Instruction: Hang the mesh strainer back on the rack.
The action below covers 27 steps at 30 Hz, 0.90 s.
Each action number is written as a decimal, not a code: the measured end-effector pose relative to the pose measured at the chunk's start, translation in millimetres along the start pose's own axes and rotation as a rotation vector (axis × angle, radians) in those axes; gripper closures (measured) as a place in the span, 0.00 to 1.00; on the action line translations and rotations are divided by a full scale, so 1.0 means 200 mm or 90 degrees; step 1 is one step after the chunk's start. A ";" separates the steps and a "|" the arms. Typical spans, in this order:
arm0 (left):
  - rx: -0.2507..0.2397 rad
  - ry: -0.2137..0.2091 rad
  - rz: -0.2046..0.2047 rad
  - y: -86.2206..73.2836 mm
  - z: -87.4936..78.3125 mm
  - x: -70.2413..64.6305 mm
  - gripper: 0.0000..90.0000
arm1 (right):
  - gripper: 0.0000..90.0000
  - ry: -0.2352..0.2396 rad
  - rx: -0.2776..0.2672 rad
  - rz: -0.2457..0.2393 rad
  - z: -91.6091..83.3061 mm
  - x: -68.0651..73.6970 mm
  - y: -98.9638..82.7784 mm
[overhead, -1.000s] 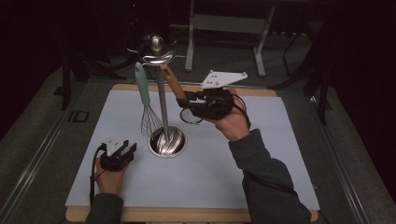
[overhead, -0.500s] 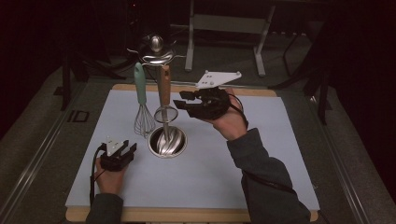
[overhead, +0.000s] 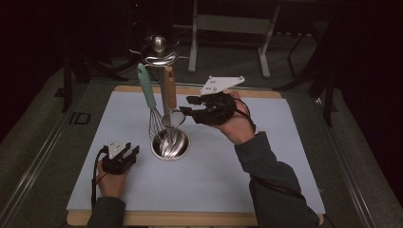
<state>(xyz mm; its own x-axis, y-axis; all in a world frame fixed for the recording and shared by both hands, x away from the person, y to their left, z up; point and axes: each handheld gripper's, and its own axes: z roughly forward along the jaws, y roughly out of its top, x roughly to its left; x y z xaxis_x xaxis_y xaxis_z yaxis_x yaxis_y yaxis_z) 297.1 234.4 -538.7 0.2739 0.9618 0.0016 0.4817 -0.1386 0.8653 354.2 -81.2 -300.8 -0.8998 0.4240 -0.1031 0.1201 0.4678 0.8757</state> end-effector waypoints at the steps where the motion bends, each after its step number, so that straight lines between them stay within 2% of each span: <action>1: 0.000 0.000 0.000 0.00 0.00 0.00 0.68 | 0.65 0.000 0.000 0.000 0.00 0.00 0.00; 12: 0.000 0.001 0.001 0.00 0.00 0.00 0.68 | 0.61 -0.008 0.049 -0.006 0.01 -0.02 -0.07; 22: 0.001 -0.001 -0.001 0.00 0.00 0.00 0.68 | 0.60 -0.015 0.073 -0.013 0.00 -0.03 -0.12; 27: 0.000 0.001 0.000 0.00 0.00 0.00 0.68 | 0.60 -0.018 0.082 -0.006 0.00 -0.04 -0.15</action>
<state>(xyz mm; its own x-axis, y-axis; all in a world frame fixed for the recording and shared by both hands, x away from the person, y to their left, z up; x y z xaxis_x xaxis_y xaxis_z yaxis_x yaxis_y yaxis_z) 297.3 234.0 -538.9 0.2732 0.9619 0.0026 0.4812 -0.1390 0.8655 358.3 -99.4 -324.9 -0.8892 0.4397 -0.1265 0.1655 0.5669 0.8070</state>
